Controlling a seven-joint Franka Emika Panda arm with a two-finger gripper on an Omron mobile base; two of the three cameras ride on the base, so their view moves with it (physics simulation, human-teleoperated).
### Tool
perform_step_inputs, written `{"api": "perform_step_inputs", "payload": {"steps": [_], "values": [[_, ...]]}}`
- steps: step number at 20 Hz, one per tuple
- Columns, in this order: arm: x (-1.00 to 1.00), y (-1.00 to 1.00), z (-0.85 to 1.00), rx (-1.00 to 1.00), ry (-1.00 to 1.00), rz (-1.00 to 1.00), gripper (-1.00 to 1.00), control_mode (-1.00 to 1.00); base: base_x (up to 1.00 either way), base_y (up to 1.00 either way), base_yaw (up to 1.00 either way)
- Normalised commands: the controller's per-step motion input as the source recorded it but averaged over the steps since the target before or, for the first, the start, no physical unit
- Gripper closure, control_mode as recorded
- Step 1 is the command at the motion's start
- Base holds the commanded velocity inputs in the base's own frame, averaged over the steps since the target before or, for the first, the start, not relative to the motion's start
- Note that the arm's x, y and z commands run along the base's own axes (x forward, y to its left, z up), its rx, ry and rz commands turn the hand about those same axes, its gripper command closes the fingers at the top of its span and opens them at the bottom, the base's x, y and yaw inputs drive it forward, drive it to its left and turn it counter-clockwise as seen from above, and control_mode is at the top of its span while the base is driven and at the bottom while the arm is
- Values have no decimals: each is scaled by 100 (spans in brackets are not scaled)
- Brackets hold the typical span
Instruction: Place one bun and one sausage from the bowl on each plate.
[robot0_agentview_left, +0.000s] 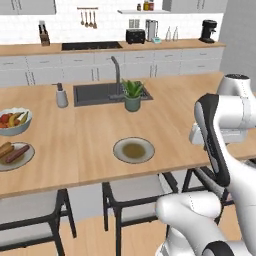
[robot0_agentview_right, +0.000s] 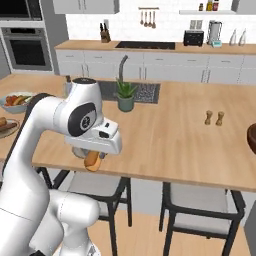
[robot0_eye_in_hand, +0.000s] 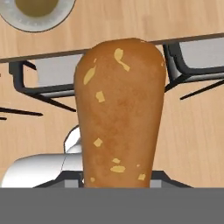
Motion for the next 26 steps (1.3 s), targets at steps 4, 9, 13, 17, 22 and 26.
{"api": "perform_step_inputs", "payload": {"steps": [4,9,13,17,22,26], "values": [[0,0,0,0,0,0,100,100,57,99,0],[99,68,-26,-1,3,0,100,-100,0,0,0],[100,62,-84,-2,0,0,100,-100,0,0,0],[100,28,-99,-2,0,0,100,-100,0,0,0],[99,3,-64,-2,0,-2,100,-100,0,0,0],[100,-6,-22,0,0,-7,100,-100,0,0,0]]}}
